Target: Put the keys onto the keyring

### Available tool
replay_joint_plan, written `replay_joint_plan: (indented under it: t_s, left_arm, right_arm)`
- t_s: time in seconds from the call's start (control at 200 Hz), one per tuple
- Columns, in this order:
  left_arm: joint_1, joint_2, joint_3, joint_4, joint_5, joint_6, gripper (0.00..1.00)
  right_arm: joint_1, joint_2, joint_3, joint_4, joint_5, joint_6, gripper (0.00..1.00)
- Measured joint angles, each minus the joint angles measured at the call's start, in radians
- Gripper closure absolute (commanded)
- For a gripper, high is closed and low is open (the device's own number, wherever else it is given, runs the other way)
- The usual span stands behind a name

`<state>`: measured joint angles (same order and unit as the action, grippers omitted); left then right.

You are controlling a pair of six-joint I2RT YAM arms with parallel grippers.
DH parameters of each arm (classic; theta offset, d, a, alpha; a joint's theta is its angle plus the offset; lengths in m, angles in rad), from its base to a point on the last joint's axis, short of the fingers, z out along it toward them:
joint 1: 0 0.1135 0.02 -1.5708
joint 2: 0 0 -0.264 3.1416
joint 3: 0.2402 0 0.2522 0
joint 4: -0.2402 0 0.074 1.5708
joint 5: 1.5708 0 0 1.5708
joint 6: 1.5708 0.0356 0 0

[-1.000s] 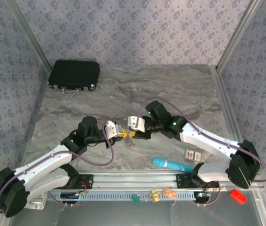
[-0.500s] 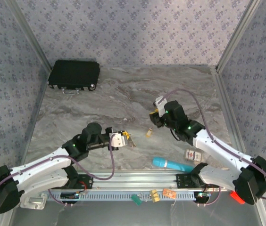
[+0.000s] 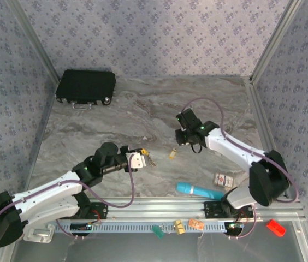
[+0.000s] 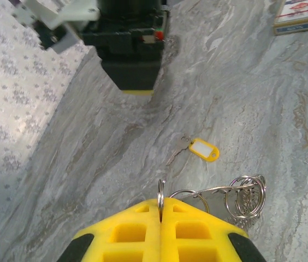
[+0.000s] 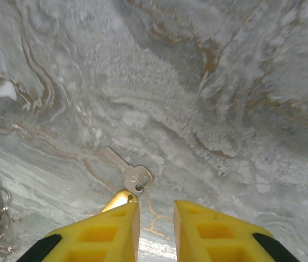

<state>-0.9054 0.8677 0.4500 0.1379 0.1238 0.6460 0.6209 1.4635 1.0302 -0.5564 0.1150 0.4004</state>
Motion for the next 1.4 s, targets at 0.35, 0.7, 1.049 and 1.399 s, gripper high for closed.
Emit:
replay_joint_plan:
  t_s: [0.35, 0.7, 1.049, 1.399]
  left_arm:
    - [0.0, -0.019, -0.051, 0.046, -0.166, -0.199, 1.0]
    - [0.0, -0.036, -0.067, 0.045, -0.188, -0.259, 1.0]
    - [0.0, -0.036, -0.067, 0.045, -0.169, -0.263, 1.0]
    - [0.0, -0.036, -0.067, 0.045, -0.158, -0.263, 1.0]
  right_arm:
    - [0.082, 0.272, 0.183, -0.126, 0.032, 0.0, 0.64]
    - [0.067, 0.322, 0.2, -0.17, 0.091, 0.217, 0.61]
    - [0.062, 0.253, 0.054, -0.062, 0.027, 0.457, 0.62]
    - [0.065, 0.253, 0.045, 0.008, -0.007, 0.507, 0.72]
